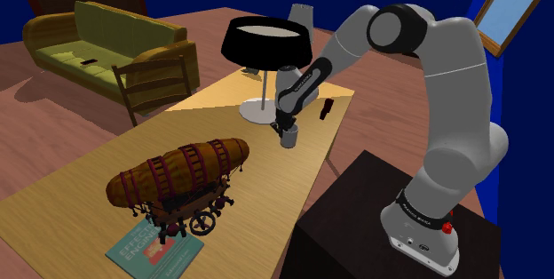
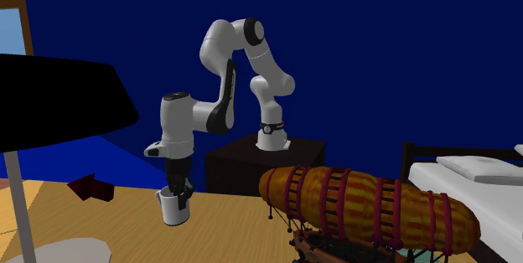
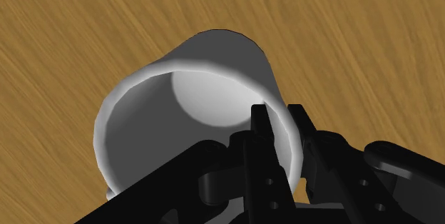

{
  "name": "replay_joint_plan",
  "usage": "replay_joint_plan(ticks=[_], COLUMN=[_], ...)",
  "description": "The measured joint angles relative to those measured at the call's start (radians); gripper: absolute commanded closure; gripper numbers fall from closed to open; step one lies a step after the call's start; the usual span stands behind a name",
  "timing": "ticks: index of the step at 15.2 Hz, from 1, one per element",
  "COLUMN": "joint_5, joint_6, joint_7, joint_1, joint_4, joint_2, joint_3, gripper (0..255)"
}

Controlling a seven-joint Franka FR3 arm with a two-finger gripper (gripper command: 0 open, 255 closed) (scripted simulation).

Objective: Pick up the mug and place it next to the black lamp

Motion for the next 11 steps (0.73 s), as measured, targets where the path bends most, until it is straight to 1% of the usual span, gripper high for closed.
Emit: replay_joint_plan(ticks=[6, 11], joint_5=[0.0, 0.023], joint_6=[0.0, -0.075], joint_7=[0.0, -0.016], joint_1=[0.0, -0.012], joint_4=[0.0, -0.025], joint_2=[0.0, -0.101], joint_3=[0.0, 0.022], gripper=[0, 0])
